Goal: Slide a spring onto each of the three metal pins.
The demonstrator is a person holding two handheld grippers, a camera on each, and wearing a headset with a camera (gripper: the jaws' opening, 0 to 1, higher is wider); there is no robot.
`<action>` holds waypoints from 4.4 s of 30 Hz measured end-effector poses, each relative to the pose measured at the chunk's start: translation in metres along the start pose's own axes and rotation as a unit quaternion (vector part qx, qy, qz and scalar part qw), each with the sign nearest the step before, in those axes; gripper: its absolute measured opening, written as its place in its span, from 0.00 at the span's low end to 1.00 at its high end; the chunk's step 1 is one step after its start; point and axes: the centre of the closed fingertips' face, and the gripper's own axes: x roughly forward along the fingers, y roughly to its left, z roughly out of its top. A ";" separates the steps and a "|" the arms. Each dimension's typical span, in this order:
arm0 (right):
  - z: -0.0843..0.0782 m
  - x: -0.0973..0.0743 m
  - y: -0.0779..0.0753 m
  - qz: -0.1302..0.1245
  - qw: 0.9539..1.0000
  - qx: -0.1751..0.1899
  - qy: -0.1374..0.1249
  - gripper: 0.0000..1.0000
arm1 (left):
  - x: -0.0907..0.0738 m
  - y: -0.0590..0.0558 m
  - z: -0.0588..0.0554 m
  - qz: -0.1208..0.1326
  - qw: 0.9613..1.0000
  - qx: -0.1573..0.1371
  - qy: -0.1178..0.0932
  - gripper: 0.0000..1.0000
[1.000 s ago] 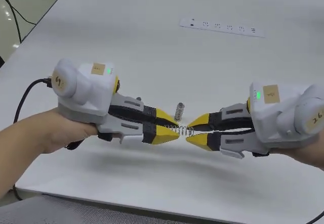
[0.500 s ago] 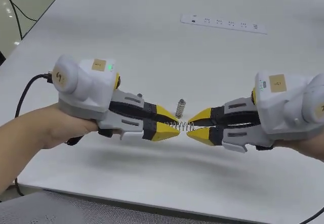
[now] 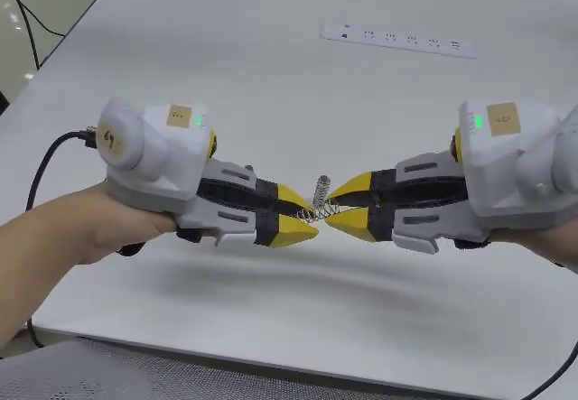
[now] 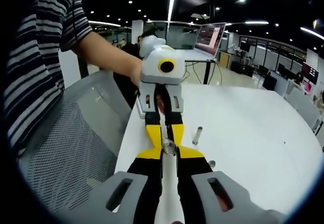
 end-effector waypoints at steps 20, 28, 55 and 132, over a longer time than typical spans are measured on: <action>0.015 0.023 0.002 -0.014 0.999 -0.035 -0.013 0.07 | 0.002 0.001 -0.007 0.015 0.999 0.014 0.024 0.03; 0.020 0.025 0.001 -0.012 0.999 -0.041 -0.014 0.07 | -0.007 0.002 -0.007 0.023 0.999 0.014 0.025 0.04; 0.006 0.026 -0.007 -0.027 0.997 -0.063 0.028 0.07 | -0.041 0.019 -0.017 0.080 0.995 -0.050 0.017 0.19; 0.035 0.083 -0.076 -0.052 0.998 -0.001 0.026 0.07 | -0.132 0.049 -0.040 0.222 0.968 -0.115 -0.032 0.98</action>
